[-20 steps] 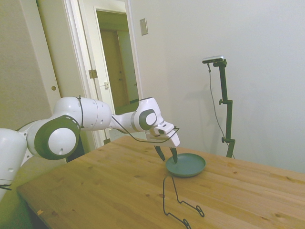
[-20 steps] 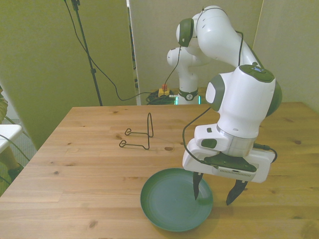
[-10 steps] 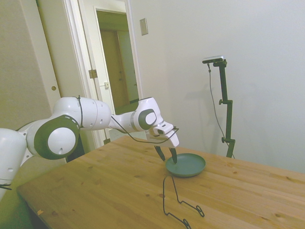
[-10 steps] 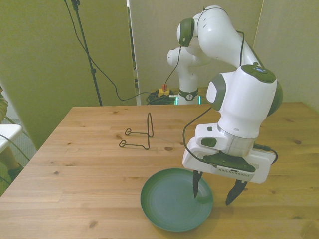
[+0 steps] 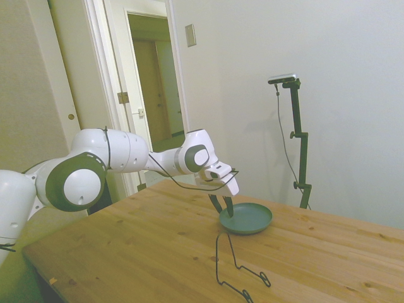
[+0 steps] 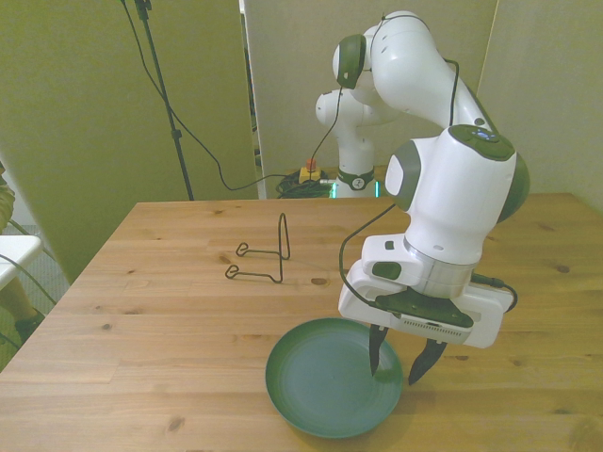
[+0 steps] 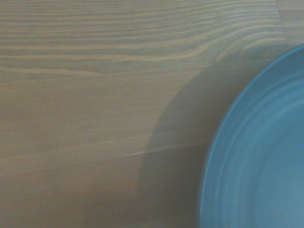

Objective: Load the plate

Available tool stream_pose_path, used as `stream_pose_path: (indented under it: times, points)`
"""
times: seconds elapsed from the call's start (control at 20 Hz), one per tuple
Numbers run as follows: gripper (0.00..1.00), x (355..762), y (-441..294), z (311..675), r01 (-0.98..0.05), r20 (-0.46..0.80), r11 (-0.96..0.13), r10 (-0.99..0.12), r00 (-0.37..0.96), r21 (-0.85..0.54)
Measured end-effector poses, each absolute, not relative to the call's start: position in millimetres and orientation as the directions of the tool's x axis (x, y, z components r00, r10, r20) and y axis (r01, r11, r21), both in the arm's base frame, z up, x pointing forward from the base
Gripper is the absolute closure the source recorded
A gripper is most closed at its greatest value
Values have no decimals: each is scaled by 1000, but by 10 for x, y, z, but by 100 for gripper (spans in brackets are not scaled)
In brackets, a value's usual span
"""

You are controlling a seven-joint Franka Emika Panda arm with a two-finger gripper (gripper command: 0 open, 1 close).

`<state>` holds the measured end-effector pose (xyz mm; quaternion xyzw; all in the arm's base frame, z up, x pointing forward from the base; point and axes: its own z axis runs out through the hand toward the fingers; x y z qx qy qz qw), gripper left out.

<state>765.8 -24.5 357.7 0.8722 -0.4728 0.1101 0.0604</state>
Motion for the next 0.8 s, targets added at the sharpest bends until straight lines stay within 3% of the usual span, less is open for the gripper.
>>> stream_pose_path:
  times: [0.8]
  points:
    - [100,7707,-335,3647,-848,247,-531,-820,517,13]
